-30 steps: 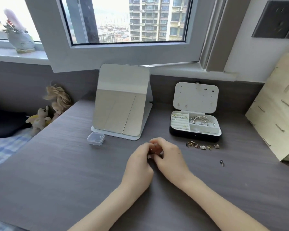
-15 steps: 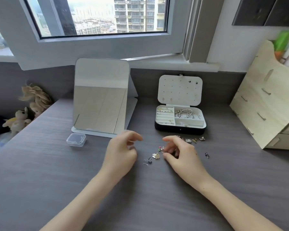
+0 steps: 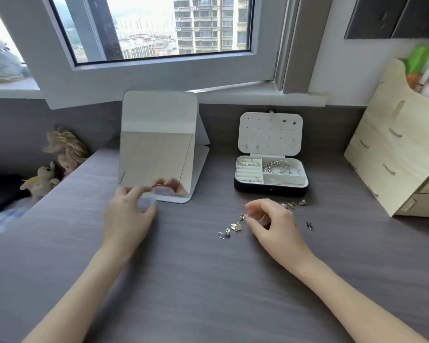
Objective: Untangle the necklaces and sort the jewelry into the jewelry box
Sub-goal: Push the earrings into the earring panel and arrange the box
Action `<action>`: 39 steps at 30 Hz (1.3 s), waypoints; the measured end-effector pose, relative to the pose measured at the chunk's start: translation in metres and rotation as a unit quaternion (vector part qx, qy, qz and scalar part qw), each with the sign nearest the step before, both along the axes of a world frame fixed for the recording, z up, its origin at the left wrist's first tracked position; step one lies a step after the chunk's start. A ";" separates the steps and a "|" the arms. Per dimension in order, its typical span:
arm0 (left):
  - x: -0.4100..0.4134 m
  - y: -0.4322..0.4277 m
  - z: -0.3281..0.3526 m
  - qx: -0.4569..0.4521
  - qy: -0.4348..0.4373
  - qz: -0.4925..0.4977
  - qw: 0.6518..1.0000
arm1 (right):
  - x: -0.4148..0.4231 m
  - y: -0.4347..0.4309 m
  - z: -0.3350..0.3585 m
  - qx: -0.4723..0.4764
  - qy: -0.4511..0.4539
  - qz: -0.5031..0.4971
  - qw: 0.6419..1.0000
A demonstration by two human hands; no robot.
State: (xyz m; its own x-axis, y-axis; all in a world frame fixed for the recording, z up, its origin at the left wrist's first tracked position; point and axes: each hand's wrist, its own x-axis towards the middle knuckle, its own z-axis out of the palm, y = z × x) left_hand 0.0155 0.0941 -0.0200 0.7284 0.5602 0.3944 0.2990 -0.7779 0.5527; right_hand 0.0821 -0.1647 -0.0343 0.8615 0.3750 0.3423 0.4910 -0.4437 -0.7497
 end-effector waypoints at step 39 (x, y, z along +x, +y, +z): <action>0.076 -0.085 -0.014 -0.313 -0.118 -0.273 0.902 | 0.084 -0.047 0.035 -0.142 -0.198 -0.237 0.940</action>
State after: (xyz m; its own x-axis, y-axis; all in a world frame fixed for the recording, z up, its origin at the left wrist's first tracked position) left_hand 0.0919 0.0089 -0.0342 0.9002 0.3102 0.3057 -0.2181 -0.2864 0.9329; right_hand 0.1665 -0.2118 0.0006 0.7806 0.1064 0.6159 0.4036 -0.8382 -0.3668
